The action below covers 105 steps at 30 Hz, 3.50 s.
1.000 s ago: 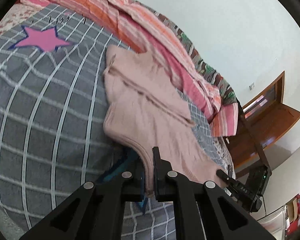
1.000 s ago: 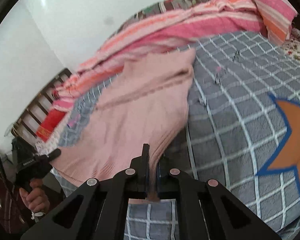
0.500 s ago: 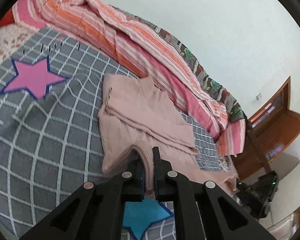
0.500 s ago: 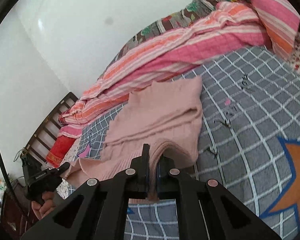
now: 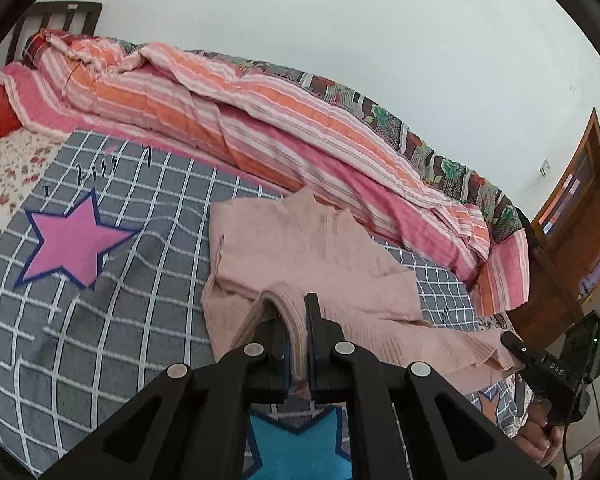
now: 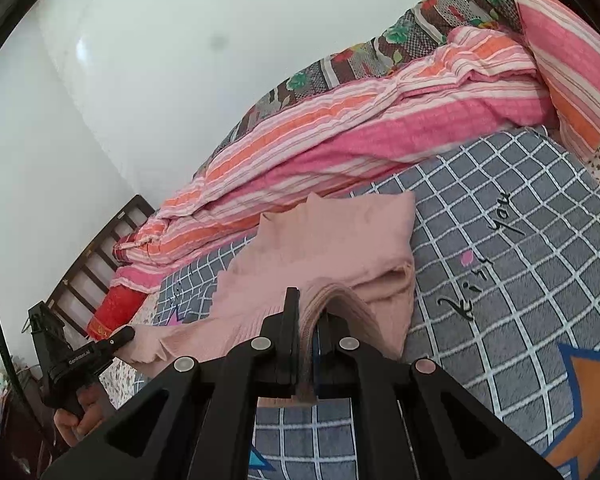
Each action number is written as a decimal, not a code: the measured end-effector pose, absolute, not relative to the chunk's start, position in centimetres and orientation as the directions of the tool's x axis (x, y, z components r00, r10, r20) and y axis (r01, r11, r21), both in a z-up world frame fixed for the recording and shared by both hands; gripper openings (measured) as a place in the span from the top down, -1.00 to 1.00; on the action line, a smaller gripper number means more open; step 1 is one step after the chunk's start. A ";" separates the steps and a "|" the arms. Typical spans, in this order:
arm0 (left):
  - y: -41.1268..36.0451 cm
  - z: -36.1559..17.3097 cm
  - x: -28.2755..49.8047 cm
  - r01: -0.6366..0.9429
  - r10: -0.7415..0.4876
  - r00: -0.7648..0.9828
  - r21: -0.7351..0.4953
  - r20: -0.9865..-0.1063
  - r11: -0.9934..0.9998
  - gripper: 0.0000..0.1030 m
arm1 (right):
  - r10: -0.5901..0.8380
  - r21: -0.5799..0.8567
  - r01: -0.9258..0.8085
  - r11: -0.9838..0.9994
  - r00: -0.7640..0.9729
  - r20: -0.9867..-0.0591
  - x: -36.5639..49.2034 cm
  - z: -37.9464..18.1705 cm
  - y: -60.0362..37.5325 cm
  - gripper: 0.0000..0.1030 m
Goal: Fold small clothes
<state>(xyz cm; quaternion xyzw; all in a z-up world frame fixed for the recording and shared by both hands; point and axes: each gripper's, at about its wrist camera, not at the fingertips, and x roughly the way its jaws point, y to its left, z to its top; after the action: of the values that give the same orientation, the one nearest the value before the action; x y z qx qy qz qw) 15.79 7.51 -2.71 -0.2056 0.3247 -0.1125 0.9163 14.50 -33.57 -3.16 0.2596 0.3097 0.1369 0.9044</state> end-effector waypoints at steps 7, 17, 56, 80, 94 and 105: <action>7.5 -2.7 17.7 0.049 -0.329 0.767 -0.461 -0.551 0.886 0.87 | 0.410 0.564 -0.084 0.822 0.774 -0.483 16.5 -2.8 -33.6 0.91; 7.6 -5.4 23.0 -0.019 -0.336 0.728 -0.507 -0.598 0.862 0.87 | 0.415 0.589 -0.051 0.806 0.759 -0.502 21.0 -4.3 -33.7 0.91; 5.9 -8.7 33.9 -0.018 -0.299 0.672 -0.418 -0.677 0.908 -0.13 | 0.357 0.434 -0.052 0.899 0.662 -0.659 31.9 -9.2 -32.9 0.28; 7.4 -16.0 25.7 -0.016 -0.546 0.627 -0.710 -0.556 0.704 -0.35 | 0.449 0.597 0.055 0.800 0.607 -0.656 23.0 -15.8 -31.7 0.00; 6.0 -16.0 30.8 -0.091 -0.445 0.657 -0.650 -0.608 0.754 -0.05 | 0.424 0.672 0.201 0.713 0.640 -0.641 29.1 -16.8 -33.9 0.18; 6.7 -14.8 28.1 -0.083 -0.444 0.662 -0.648 -0.604 0.757 0.66 | 0.411 0.625 0.125 0.770 0.653 -0.637 26.9 -14.1 -33.2 0.69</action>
<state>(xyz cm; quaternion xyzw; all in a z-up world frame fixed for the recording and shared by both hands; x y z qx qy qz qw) 28.12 6.72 -14.81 -0.3318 0.3974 -0.1064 0.8489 26.92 -33.16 -14.07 0.3282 0.4081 0.0843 0.8477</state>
